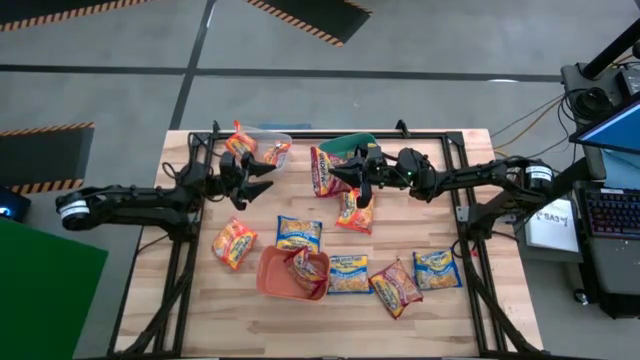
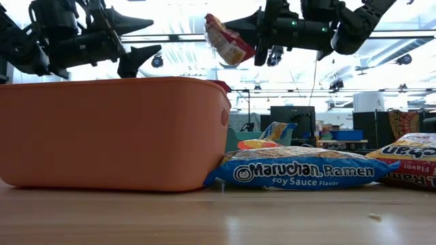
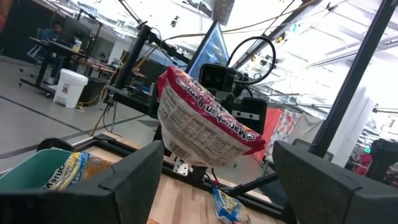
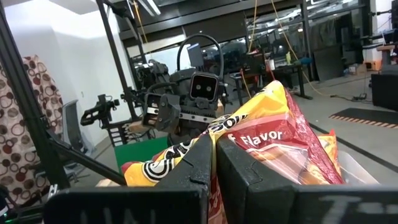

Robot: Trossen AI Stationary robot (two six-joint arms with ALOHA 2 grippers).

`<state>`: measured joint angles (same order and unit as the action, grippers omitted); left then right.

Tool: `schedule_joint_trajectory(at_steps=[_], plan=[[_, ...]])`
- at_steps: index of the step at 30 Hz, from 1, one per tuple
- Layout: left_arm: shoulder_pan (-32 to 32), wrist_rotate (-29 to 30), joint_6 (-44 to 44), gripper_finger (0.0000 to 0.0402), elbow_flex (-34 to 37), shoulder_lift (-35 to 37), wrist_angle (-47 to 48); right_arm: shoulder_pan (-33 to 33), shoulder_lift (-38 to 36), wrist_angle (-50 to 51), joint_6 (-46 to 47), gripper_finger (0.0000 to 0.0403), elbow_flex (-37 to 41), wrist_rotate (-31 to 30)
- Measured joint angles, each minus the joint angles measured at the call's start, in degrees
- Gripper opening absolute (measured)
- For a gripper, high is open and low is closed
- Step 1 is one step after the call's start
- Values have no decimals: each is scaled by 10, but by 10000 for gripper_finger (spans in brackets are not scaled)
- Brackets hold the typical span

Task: Sort Maruchan noodles
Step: Put the red noodle pack into the orange bin

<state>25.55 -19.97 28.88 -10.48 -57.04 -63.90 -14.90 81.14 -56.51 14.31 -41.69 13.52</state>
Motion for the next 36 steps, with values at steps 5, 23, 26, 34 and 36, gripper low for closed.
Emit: schedule_joint_trajectory(at_steps=[5,23,26,34,36], plan=[[-12,14,1,286,0,0,0,0,0,1,-3,8,0,0],[-38,61,19,272,0,0,0,0,0,2,-15,8,0,0],[-40,61,21,272,0,0,0,0,0,2,-15,8,0,0],[-57,97,21,272,0,-50,-35,0,0,2,-20,8,0,0],[-57,100,22,271,0,-73,-66,0,0,2,-22,8,0,0]])
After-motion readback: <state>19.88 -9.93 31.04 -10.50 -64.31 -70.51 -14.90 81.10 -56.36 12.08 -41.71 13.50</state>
